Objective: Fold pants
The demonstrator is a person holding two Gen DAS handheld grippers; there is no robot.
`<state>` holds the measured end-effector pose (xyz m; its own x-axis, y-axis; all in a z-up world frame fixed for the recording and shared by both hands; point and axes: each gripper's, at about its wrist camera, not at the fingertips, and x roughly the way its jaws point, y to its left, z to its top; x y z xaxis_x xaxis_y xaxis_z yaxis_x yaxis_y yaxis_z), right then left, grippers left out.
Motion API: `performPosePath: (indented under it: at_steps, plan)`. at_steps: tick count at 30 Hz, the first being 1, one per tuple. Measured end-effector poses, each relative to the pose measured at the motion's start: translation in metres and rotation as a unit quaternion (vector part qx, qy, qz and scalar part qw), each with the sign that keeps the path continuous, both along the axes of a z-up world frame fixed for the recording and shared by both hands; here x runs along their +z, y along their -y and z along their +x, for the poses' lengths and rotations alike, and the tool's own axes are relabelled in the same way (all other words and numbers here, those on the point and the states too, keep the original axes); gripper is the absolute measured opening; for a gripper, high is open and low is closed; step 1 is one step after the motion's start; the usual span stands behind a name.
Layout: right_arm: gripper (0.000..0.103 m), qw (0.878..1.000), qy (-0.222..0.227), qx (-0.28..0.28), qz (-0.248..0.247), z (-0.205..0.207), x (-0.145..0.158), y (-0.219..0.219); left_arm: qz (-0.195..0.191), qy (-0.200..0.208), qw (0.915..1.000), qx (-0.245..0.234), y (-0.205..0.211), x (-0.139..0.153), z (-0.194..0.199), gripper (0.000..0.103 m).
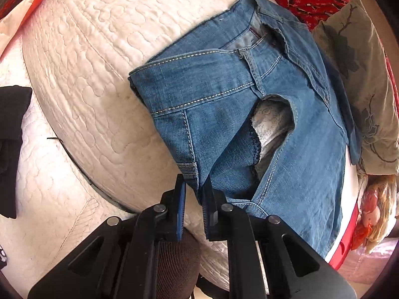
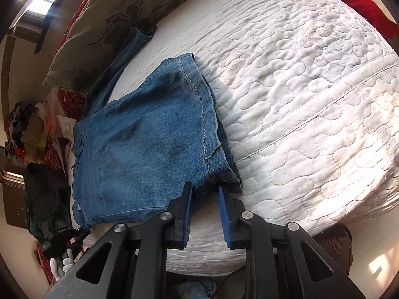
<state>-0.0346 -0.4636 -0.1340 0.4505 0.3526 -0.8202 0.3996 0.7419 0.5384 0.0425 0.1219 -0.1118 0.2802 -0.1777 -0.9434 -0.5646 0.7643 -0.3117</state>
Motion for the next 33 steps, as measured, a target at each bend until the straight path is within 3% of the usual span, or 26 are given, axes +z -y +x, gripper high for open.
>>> performPosePath:
  at_steps: [2, 6, 9, 12, 14, 15, 16, 17, 21, 23, 28, 33]
  plan:
    - [0.024, 1.0, 0.003, -0.007, -0.014, -0.001, 0.009, 0.005, -0.002, -0.001, 0.9999, -0.013, 0.002, 0.006, 0.0, 0.01]
    - [0.024, 0.997, 0.033, -0.014, -0.063, 0.004, 0.04, 0.018, -0.009, 0.045, 0.9956, -0.082, 0.013, 0.044, -0.009, 0.01]
    - [0.036, 0.994, 0.051, -0.012, -0.091, 0.024, 0.059, 0.026, -0.029, 0.089, 0.9894, -0.111, 0.012, 0.077, -0.019, 0.01]
    - [0.04, 0.993, 0.061, 0.007, -0.099, 0.064, 0.071, 0.025, -0.026, 0.129, 0.9845, -0.116, -0.002, 0.109, 0.01, 0.011]
    - [0.04, 0.992, 0.069, 0.023, -0.1, 0.099, 0.078, 0.02, -0.019, 0.139, 0.9835, -0.115, -0.016, 0.121, 0.052, 0.024]
    - [0.04, 0.992, 0.073, 0.029, -0.102, 0.117, 0.081, 0.016, -0.019, 0.136, 0.9846, -0.108, -0.026, 0.123, 0.077, 0.046]
    - [0.042, 0.991, 0.079, 0.034, -0.104, 0.136, 0.085, 0.013, -0.024, 0.132, 0.9856, -0.102, -0.038, 0.121, 0.101, 0.065]
    - [0.043, 0.99, 0.084, 0.04, -0.106, 0.155, 0.087, 0.01, -0.027, 0.127, 0.9877, -0.086, -0.05, 0.118, 0.124, 0.068]
    - [0.052, 0.986, 0.101, 0.068, -0.118, 0.236, 0.094, -0.005, -0.091, 0.076, 0.9916, -0.052, -0.081, 0.08, 0.227, 0.068]
    - [0.054, 0.983, 0.108, 0.075, -0.128, 0.273, 0.092, -0.012, -0.103, 0.054, 0.9932, -0.008, -0.093, 0.06, 0.258, 0.068]
    - [0.057, 0.977, 0.114, 0.103, -0.147, 0.357, 0.076, -0.032, -0.081, 0.027, 0.9963, -0.001, -0.087, 0.032, 0.312, 0.068]
    - [0.058, 0.962, 0.12, 0.124, -0.211, 0.409, 0.059, -0.058, -0.08, 0.031, 0.9963, 0.001, -0.095, 0.025, 0.341, 0.068]
